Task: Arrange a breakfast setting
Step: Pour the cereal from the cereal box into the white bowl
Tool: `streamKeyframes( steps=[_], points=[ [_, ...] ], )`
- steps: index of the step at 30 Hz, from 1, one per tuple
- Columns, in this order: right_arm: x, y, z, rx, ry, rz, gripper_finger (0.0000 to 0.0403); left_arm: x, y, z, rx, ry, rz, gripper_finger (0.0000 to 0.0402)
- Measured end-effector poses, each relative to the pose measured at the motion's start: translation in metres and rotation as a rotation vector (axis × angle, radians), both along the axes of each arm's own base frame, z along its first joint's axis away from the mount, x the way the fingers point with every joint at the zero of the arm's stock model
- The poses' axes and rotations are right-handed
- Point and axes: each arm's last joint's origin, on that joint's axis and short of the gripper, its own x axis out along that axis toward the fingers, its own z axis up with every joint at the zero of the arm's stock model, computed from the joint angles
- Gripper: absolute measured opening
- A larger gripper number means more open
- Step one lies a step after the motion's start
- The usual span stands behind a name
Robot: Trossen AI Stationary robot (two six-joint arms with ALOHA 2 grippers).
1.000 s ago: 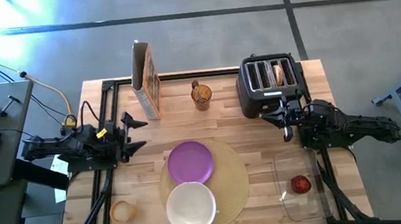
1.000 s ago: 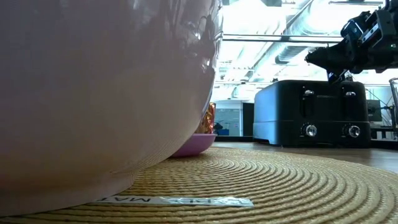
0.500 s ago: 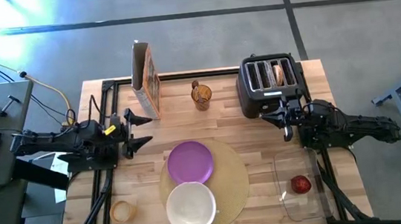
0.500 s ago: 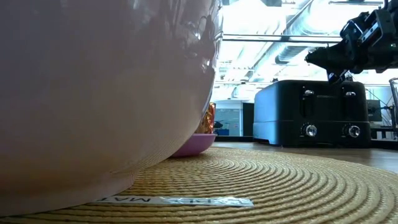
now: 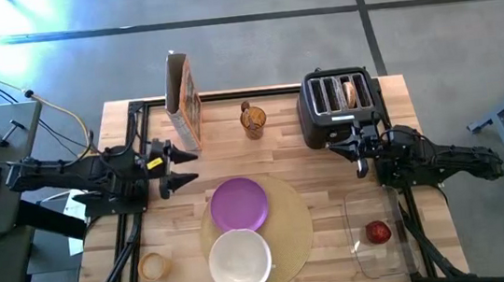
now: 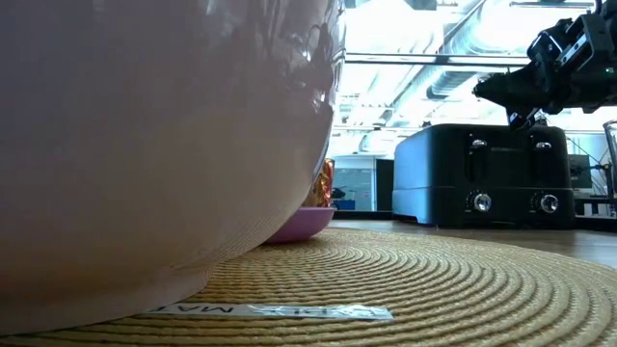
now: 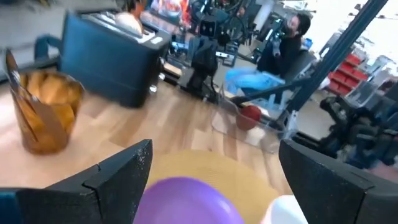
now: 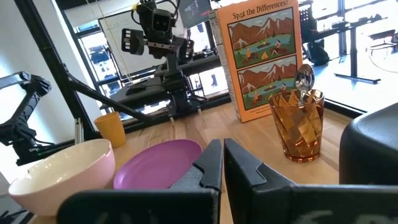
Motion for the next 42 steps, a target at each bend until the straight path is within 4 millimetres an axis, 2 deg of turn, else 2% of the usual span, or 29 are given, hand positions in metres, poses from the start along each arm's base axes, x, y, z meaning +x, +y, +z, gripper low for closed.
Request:
streamKeyframes(
  steps=[8, 19, 27, 42],
  points=[
    [0.000, 0.000, 0.000, 0.000, 0.000, 0.000, 0.0000, 0.000, -0.002, -0.003, -0.192, 0.045, -0.031, 0.0339],
    [0.000, 0.000, 0.000, 0.000, 0.000, 0.000, 0.0000, -0.008, -0.004, -0.032, -0.330, 0.355, 0.063, 0.0339],
    [0.000, -0.001, 0.000, 0.000, 0.000, -0.022, 0.0000, -0.005, -0.001, -0.042, -0.367, 0.430, 0.194, 0.0339],
    [0.000, -0.001, 0.000, 0.001, 0.000, -0.023, 0.0000, 0.013, 0.004, -0.062, -0.252, 0.533, 0.472, 0.0339]
  ],
)
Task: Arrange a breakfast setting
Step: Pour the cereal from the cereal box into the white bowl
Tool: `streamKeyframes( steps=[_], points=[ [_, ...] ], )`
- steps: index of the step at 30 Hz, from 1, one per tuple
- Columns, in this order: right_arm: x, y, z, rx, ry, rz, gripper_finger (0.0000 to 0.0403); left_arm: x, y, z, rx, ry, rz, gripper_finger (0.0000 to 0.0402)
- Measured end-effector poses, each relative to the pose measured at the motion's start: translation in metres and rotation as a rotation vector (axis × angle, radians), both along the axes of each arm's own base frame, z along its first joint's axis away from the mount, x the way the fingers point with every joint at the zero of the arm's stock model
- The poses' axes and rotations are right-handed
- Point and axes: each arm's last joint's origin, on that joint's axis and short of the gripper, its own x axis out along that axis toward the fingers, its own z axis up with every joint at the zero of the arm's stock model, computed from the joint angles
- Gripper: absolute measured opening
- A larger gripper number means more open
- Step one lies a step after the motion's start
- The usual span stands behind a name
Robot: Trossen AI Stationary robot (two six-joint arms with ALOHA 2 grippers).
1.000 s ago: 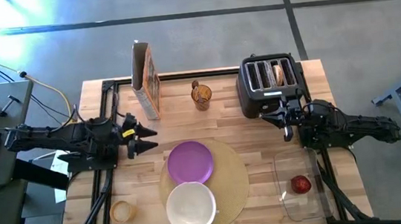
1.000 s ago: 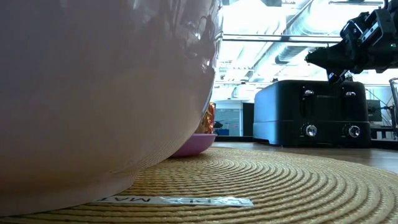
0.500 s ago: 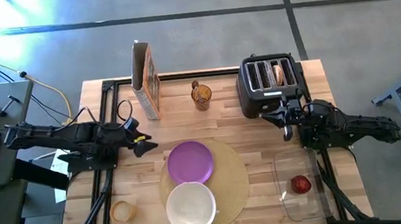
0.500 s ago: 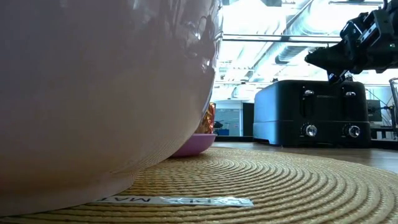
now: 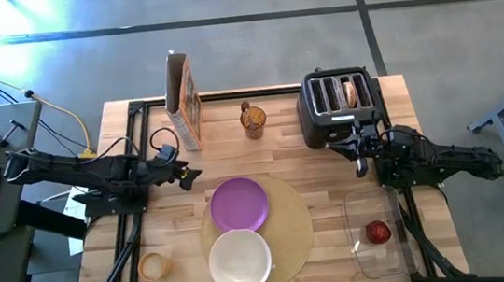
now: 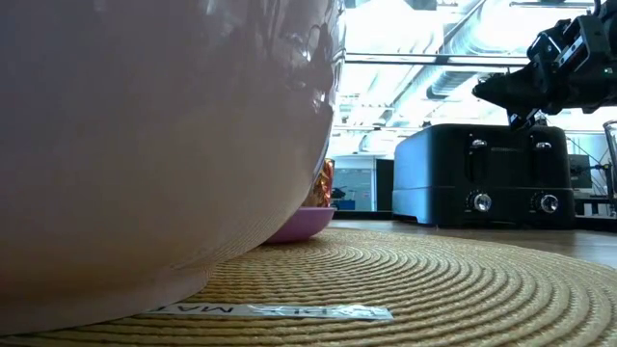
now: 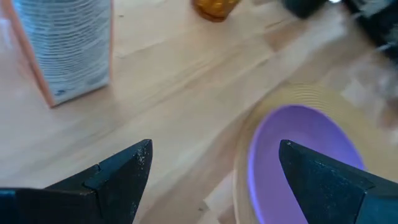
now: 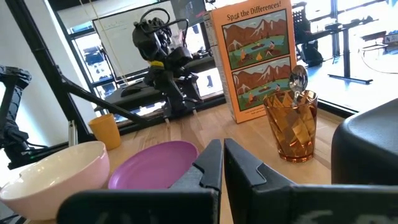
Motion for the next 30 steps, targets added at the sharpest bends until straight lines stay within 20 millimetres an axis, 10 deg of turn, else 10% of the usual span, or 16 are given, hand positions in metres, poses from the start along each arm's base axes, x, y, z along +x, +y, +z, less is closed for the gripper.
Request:
streamKeyframes(
  steps=[30],
  points=[
    [0.000, 0.000, 0.000, 0.000, -0.001, -0.001, 0.0000, 0.028, 0.008, -0.050, 0.241, 0.205, 0.393, 0.0339]
  ],
)
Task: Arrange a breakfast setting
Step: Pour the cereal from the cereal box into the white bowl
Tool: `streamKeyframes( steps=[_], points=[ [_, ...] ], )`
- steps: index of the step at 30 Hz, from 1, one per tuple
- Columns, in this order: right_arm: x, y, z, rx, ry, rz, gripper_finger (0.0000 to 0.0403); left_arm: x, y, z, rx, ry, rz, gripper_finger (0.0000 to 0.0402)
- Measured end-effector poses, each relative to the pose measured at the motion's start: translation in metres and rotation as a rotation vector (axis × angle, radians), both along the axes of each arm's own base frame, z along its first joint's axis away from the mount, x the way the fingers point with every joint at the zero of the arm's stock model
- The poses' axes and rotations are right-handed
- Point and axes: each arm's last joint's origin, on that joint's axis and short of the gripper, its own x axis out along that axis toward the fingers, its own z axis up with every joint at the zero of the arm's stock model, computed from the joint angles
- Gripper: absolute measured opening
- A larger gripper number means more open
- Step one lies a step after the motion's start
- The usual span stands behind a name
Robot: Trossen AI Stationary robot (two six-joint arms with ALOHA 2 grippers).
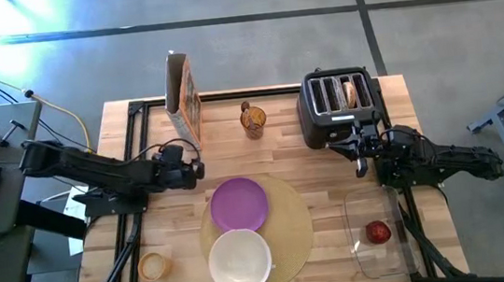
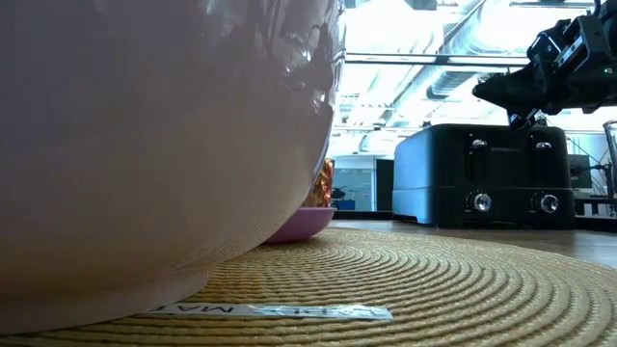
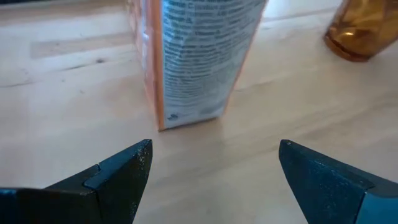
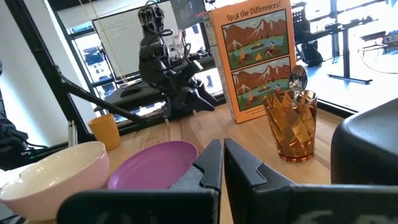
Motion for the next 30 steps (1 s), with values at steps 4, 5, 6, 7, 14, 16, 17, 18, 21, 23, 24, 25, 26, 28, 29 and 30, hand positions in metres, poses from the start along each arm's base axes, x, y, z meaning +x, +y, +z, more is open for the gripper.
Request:
streamKeyframes(
  steps=[4, 5, 6, 7, 14, 16, 17, 18, 21, 23, 24, 25, 26, 28, 29, 30],
  points=[
    [0.000, 0.000, 0.000, 0.000, 0.000, 0.000, 0.0000, 0.004, 0.001, -0.003, 0.021, -0.003, 0.013, 0.0339],
    [0.000, 0.000, 0.000, 0.000, 0.000, 0.000, 0.0000, 0.005, 0.002, -0.004, 0.026, -0.008, 0.018, 0.0339],
    [0.000, 0.000, 0.000, 0.000, 0.001, 0.000, 0.0000, 0.006, 0.002, -0.004, 0.032, -0.011, 0.020, 0.0339],
    [0.000, 0.000, 0.000, 0.000, 0.000, 0.000, 0.0000, 0.007, 0.003, -0.005, 0.040, -0.009, 0.020, 0.0339],
    [0.000, 0.000, 0.000, 0.000, 0.000, 0.000, 0.0000, 0.013, 0.011, -0.010, 0.085, 0.004, 0.055, 0.0339],
    [0.000, 0.000, 0.000, 0.000, 0.000, 0.000, 0.0000, 0.014, 0.013, -0.011, 0.093, 0.006, 0.070, 0.0339],
    [0.000, 0.000, 0.000, 0.000, 0.000, 0.000, 0.0000, 0.015, 0.014, -0.012, 0.098, 0.003, 0.078, 0.0339],
    [0.000, 0.000, 0.000, 0.000, 0.000, 0.001, 0.0000, 0.015, 0.015, -0.013, 0.105, 0.007, 0.086, 0.0339],
    [0.000, 0.000, 0.000, 0.000, 0.000, 0.001, 0.0000, 0.017, 0.018, -0.017, 0.127, 0.011, 0.109, 0.0339],
    [0.000, 0.000, 0.000, 0.000, 0.000, 0.001, 0.0000, 0.019, 0.020, -0.019, 0.140, 0.006, 0.121, 0.0339],
    [0.000, 0.000, 0.000, 0.000, 0.000, 0.000, 0.0000, 0.021, 0.020, -0.020, 0.149, 0.000, 0.128, 0.0339],
    [0.000, 0.000, 0.000, 0.000, 0.000, 0.001, 0.0000, 0.022, 0.021, -0.021, 0.162, -0.003, 0.135, 0.0339],
    [0.000, 0.000, 0.000, 0.000, 0.000, 0.001, 0.0000, 0.022, 0.021, -0.022, 0.177, -0.001, 0.141, 0.0339],
    [0.000, 0.000, 0.000, 0.000, 0.000, 0.001, 0.0000, 0.024, 0.022, -0.024, 0.216, 0.005, 0.159, 0.0339],
    [0.000, 0.000, 0.000, 0.000, 0.000, 0.001, 0.0000, 0.024, 0.022, -0.026, 0.237, 0.010, 0.167, 0.0339],
    [0.000, 0.000, 0.000, 0.000, 0.000, 0.001, 0.0000, 0.024, 0.022, -0.027, 0.254, 0.022, 0.173, 0.0339]
  ],
)
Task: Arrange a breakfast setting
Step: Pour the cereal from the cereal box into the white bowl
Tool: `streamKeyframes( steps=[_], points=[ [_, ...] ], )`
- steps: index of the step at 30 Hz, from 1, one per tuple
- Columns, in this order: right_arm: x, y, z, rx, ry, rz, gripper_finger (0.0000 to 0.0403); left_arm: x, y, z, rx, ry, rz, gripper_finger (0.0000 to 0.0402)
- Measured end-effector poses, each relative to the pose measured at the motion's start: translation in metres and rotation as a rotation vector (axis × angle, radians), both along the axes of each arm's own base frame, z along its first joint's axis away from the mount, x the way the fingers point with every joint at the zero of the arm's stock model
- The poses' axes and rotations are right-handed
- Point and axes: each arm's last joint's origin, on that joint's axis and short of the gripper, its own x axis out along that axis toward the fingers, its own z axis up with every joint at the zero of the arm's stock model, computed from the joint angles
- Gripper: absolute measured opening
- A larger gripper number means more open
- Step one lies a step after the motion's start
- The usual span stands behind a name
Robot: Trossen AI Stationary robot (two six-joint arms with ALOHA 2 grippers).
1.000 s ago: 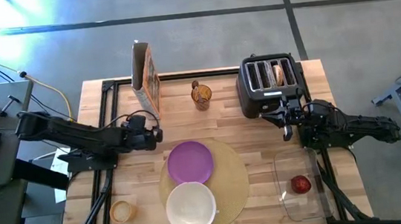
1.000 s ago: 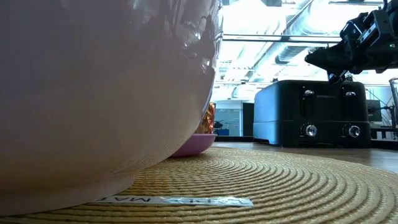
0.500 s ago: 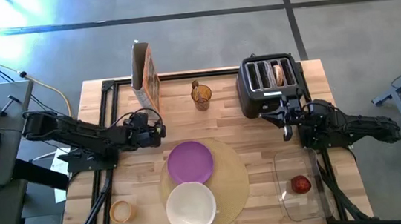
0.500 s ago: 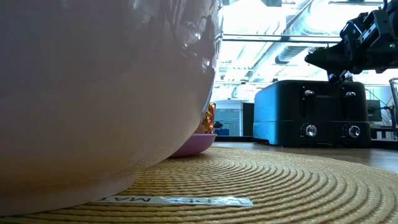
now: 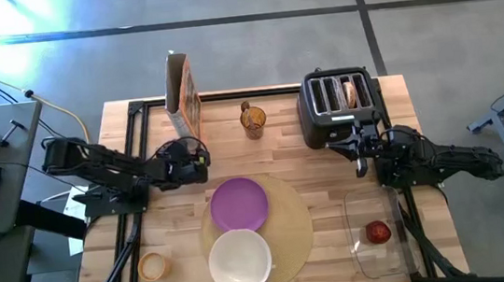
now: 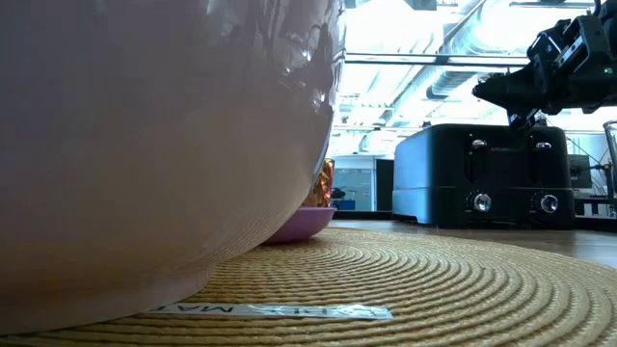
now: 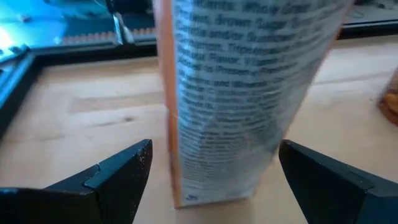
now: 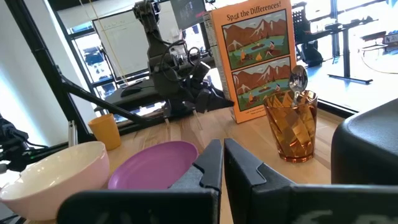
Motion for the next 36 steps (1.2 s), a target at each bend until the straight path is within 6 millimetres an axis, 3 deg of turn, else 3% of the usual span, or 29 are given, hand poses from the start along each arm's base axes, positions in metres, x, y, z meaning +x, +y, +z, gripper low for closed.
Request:
streamKeyframes(
  steps=[16, 27, 36],
  points=[
    [0.000, 0.000, 0.000, 0.000, 0.000, 0.000, 0.0000, 0.008, 0.019, -0.020, 0.042, -0.006, 0.106, 0.0339],
    [0.000, 0.000, 0.000, 0.000, 0.000, 0.000, 0.0000, 0.022, 0.032, -0.025, 0.108, 0.039, 0.083, 0.0339],
    [0.000, 0.000, 0.000, 0.010, -0.002, 0.000, 0.0000, 0.021, 0.038, -0.029, 0.133, 0.041, 0.127, 0.0335]
  ],
)
